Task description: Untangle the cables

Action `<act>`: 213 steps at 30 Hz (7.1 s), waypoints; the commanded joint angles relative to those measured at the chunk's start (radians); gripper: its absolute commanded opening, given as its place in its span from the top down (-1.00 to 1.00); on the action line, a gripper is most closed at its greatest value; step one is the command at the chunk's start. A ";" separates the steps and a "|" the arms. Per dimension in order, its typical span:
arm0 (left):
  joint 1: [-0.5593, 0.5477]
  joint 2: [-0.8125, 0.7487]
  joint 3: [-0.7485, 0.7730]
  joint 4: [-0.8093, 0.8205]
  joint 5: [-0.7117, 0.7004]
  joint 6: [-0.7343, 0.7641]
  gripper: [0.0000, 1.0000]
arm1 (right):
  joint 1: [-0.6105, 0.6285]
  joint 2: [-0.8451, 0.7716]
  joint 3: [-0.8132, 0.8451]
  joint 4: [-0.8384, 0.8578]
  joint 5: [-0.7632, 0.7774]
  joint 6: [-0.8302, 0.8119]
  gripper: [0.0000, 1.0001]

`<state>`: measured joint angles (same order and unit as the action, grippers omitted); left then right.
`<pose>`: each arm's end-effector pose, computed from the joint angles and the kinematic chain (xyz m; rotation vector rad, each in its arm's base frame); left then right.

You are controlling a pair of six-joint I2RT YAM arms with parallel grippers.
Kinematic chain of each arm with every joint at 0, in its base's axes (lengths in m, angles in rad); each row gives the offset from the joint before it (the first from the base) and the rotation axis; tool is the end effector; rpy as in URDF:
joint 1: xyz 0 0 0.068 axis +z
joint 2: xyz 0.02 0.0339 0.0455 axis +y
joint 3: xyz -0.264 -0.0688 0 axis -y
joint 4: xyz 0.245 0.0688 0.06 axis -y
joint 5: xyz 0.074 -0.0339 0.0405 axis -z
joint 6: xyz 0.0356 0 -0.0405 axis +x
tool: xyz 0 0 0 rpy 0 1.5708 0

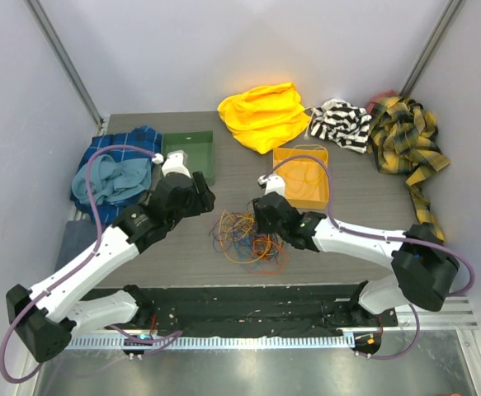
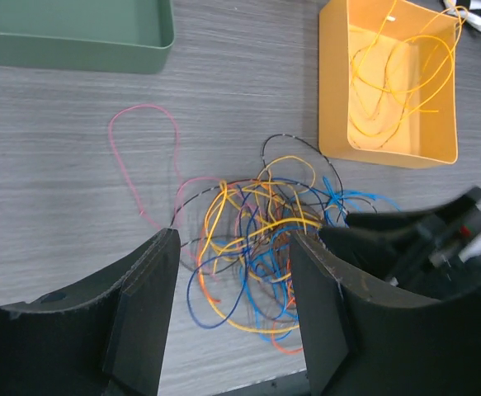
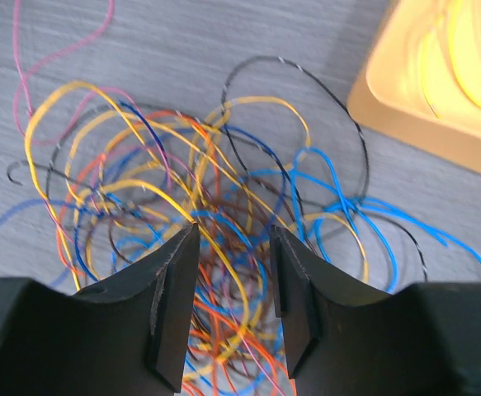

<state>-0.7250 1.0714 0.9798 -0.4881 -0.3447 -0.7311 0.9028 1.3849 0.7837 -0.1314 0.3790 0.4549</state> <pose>0.1824 -0.1455 0.3237 -0.2082 2.1422 -0.4923 0.1880 0.2170 0.2122 -0.3122 2.2360 0.2934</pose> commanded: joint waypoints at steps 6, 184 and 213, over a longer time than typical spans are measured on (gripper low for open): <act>-0.005 -0.197 -0.095 -0.059 -0.027 -0.027 -0.20 | 0.001 0.131 0.088 0.070 0.000 0.025 0.15; -0.093 0.330 0.999 0.069 0.176 0.263 0.99 | 0.154 -0.490 -0.070 0.182 0.104 0.021 -0.11; -0.083 0.937 1.464 0.247 0.145 0.294 0.99 | 0.154 -0.948 0.002 -0.269 0.149 -0.002 -0.34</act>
<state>-0.8116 1.9949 2.4046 -0.3332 -0.1944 -0.4583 1.0519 0.4702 0.7422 -0.4007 0.5205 0.4744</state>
